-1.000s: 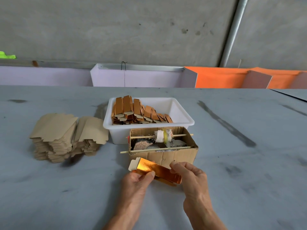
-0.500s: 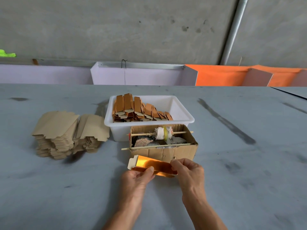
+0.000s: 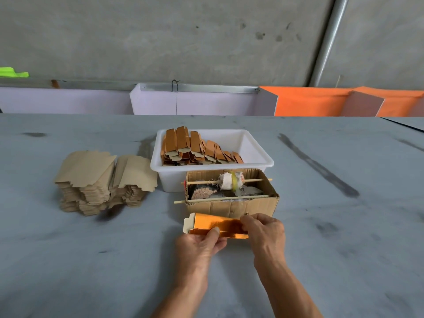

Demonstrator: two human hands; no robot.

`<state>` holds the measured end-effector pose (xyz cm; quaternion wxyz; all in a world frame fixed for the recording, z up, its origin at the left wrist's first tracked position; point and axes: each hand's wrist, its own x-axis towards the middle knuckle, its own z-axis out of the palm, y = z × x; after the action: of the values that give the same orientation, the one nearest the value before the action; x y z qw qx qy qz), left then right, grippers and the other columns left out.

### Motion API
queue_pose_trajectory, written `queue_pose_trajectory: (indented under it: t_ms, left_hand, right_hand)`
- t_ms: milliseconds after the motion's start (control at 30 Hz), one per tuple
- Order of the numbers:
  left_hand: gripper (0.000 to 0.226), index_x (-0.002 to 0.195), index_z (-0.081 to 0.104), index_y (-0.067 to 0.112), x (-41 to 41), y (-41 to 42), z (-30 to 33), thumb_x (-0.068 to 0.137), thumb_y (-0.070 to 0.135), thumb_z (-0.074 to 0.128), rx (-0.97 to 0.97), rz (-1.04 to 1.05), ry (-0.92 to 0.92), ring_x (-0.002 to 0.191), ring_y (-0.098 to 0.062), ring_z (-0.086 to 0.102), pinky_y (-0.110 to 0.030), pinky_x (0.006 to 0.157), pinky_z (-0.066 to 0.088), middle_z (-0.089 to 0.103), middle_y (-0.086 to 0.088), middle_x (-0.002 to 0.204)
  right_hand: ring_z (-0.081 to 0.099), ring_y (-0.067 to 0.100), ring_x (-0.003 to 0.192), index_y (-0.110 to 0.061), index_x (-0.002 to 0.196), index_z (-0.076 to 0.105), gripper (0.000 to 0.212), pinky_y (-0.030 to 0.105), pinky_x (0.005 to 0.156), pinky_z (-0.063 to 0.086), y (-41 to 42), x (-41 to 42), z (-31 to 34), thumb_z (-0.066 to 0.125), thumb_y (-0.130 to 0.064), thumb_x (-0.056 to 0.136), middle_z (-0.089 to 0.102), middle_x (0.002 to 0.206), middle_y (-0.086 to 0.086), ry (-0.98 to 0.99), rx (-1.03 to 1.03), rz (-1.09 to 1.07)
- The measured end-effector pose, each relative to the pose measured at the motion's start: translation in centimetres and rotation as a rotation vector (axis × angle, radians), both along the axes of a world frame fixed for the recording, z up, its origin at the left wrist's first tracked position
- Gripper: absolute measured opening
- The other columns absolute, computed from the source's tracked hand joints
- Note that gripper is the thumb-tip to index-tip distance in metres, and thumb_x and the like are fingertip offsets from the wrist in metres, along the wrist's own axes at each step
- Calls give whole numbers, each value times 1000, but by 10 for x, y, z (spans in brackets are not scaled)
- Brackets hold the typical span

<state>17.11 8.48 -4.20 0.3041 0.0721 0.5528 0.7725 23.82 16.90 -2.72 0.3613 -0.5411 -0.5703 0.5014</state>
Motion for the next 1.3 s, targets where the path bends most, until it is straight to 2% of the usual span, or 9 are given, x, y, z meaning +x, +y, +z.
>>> queue_pose_trajectory:
  t_ms: [500,767,1000,1200,1300]
  left_hand:
    - [15,69,63,-5,-1,-3,-1,83,-8,61,-17,16,6,49,-18,65,-20,53,56,66,-11,54]
    - [15,79,63,2,-4,-3,-4,84,-10,58,43,-6,-32,55,-19,69,-24,56,58,70,-8,61]
    - [13,77,58,-3,-12,-2,-5,82,-15,57,54,-53,-107,49,-23,67,-27,47,56,68,-12,56]
    - [11,81,57,-3,-15,1,-8,82,-15,58,57,-55,-98,69,-34,64,-27,49,57,69,-12,58]
    - [12,81,60,-2,-14,0,-9,83,-13,58,50,-56,-54,64,-30,68,-28,54,59,70,-12,61]
  right_hand:
    - [47,15,52,-15,49,62,28,25,49,37,2,-1,4,64,-13,77,54,49,0,-57,-7,-1]
    - [47,11,48,-10,58,64,25,23,48,39,3,-6,0,61,-20,80,52,48,-3,-210,128,-16]
    - [50,10,50,-14,50,58,32,23,47,35,8,-11,1,62,-23,80,53,47,-6,-254,130,-79]
    - [51,9,53,-17,51,58,33,21,48,35,7,-12,4,61,-24,83,55,51,-5,-261,112,-66]
    - [52,12,55,-15,56,61,28,23,50,40,5,-13,5,61,-24,82,58,55,-2,-220,76,-65]
